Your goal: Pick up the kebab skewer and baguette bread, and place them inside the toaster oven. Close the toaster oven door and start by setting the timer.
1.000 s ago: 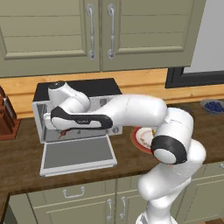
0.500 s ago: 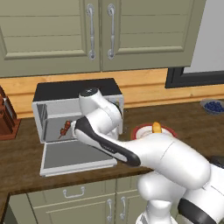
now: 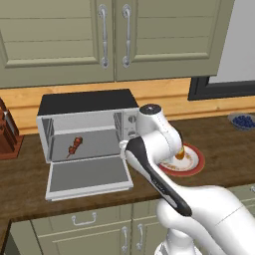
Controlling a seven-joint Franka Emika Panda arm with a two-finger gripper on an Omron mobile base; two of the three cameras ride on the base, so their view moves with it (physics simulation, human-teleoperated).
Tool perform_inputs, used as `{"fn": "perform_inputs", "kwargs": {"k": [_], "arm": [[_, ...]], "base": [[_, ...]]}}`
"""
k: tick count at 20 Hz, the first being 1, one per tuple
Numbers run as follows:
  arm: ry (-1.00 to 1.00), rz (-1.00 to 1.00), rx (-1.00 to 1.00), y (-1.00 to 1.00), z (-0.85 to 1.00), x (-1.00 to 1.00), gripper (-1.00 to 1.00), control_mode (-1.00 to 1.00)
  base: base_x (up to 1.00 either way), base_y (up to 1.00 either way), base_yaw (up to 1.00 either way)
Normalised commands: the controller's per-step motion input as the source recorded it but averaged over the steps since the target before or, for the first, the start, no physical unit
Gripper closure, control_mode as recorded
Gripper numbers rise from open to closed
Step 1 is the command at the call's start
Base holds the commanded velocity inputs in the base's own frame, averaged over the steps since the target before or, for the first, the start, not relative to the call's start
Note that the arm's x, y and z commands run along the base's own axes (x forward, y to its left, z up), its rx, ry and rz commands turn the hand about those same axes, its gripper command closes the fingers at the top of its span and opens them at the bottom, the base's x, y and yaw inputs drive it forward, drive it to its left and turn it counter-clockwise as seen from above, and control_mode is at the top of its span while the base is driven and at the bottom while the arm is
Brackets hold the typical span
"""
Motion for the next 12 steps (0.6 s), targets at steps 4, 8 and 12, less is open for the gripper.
{"fn": "perform_inputs", "kwargs": {"k": [4,8,12], "arm": [[0.01,0.02,-0.01,-1.00,0.00,0.00,-1.00,-1.00],[0.00,0.02,-0.01,-1.00,0.00,0.14,-1.00,-1.00],[0.07,0.00,0.00,-1.00,0.00,0.60,-1.00,-1.00]], "base": [[0.00,0.00,0.00],[0.00,0.00,0.00],[0.00,0.00,0.00]]}}
